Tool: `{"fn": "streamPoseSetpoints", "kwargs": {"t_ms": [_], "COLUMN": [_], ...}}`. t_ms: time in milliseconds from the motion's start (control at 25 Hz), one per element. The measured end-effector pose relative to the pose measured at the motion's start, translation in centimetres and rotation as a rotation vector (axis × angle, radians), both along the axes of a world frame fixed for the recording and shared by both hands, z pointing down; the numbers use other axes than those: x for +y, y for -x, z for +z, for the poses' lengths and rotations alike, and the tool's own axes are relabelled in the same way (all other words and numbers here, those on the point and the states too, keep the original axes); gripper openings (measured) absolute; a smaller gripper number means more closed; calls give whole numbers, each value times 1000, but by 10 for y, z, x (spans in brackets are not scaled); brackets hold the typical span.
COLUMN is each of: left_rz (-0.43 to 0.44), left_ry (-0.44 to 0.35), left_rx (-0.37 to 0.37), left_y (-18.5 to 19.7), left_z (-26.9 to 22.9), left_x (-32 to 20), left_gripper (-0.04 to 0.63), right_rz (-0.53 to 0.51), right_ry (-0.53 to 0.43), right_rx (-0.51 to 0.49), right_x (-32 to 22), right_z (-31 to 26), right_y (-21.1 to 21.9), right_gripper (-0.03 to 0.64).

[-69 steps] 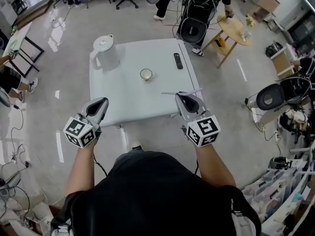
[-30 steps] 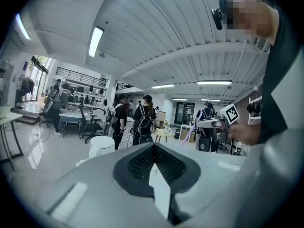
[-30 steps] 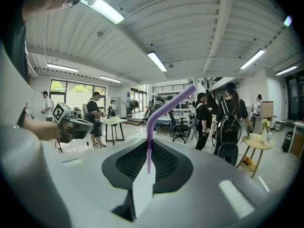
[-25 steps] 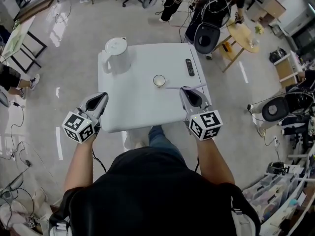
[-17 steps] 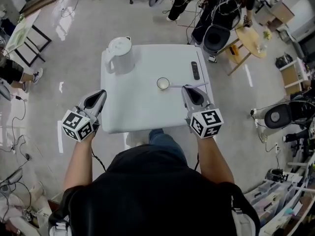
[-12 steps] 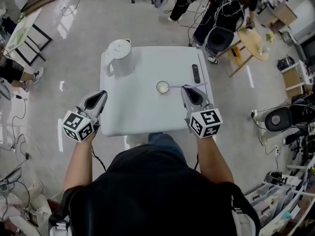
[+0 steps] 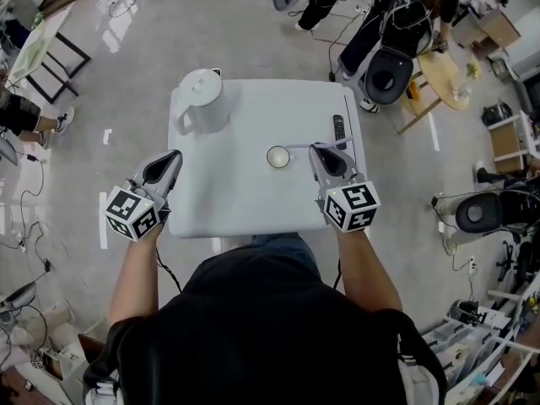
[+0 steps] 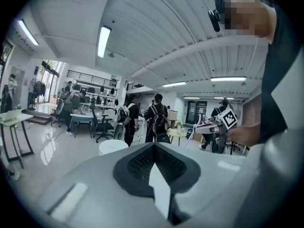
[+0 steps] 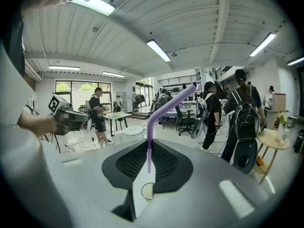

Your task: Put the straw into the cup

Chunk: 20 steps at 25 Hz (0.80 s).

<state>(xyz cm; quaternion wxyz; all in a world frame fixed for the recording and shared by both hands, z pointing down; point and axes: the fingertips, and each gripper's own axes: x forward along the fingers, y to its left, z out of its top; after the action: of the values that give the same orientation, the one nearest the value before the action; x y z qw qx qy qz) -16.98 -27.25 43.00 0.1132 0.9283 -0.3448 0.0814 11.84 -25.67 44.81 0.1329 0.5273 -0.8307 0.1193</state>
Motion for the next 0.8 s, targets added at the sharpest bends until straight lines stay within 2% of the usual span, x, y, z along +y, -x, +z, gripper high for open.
{"fn": "streamPoseSetpoints", "kwargs": {"t_ms": [440,800], "left_rz": [-7,-4], "left_ry": [37,86], "left_rx": [-13,-30], "left_y": [-12,-19], "left_z": [21,43], "left_x": [-25,-27], "left_gripper": [0,0], "right_rz": [-20,-57], "right_ry": [61,126], "right_rx": [-14,-20], "right_x": [-27,-36], "right_z": [35,68], "right_y": [-5,-1], "right_gripper": [55,56]}}
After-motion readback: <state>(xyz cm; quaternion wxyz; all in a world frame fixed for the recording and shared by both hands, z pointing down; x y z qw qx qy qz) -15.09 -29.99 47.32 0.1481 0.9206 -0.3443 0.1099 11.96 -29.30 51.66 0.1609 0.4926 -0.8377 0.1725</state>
